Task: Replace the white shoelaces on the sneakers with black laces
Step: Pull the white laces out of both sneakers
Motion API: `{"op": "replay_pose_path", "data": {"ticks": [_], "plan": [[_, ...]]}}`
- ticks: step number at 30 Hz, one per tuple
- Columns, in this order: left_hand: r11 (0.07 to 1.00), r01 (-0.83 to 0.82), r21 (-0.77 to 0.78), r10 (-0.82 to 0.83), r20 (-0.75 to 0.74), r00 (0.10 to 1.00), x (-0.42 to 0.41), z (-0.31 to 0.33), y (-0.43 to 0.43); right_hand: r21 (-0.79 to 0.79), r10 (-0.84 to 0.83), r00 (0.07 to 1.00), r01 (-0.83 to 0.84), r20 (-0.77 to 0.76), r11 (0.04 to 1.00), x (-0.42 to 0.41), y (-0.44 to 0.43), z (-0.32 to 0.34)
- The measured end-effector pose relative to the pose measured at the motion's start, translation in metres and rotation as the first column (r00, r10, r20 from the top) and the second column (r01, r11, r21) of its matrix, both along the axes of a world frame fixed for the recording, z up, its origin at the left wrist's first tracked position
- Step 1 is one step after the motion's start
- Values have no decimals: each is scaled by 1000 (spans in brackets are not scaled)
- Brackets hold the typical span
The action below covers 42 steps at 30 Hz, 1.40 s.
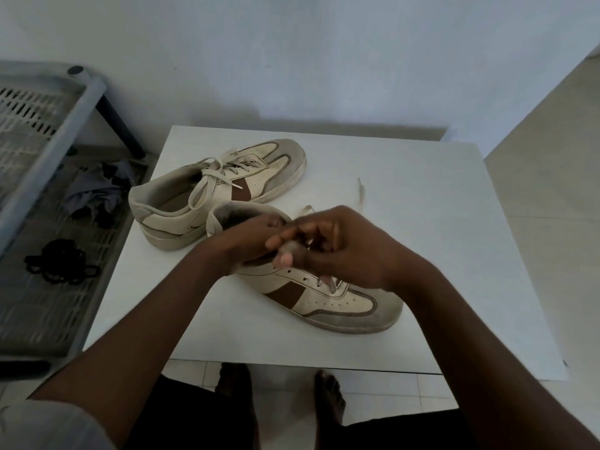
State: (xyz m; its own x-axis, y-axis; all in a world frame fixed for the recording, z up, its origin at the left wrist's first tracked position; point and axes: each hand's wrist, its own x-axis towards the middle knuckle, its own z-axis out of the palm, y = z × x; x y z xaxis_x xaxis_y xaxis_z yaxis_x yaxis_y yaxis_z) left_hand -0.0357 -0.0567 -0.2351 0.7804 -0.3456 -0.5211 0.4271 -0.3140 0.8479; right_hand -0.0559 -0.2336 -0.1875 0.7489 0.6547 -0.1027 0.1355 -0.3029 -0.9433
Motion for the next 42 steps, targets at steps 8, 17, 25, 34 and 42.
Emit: {"op": "replay_pose_path", "data": {"ticks": [8, 17, 25, 34, 42], "plan": [[991, 77, -111, -87, -83, 993, 4, -1, -5, 60, -249, 638, 304, 729, 951, 3, 9, 0], [993, 14, -115, -23, -73, 997, 0, -5, -7, -261, -362, 686, 628, 632, 733, 30, -30, -24], [995, -58, -87, 48, -108, 993, 1, -6, -12, -618, -170, 979, 204, 114, 759, 27, -41, 2], [992, -84, -89, 73, -124, 990, 2, -7, -12, -645, -158, 975, 220, 154, 731, 14, -11, -36], [978, -205, -43, 199, -117, 973, 3, -11, -12, -486, 1, 931, -191, -365, 853, 18, -50, -4]]}}
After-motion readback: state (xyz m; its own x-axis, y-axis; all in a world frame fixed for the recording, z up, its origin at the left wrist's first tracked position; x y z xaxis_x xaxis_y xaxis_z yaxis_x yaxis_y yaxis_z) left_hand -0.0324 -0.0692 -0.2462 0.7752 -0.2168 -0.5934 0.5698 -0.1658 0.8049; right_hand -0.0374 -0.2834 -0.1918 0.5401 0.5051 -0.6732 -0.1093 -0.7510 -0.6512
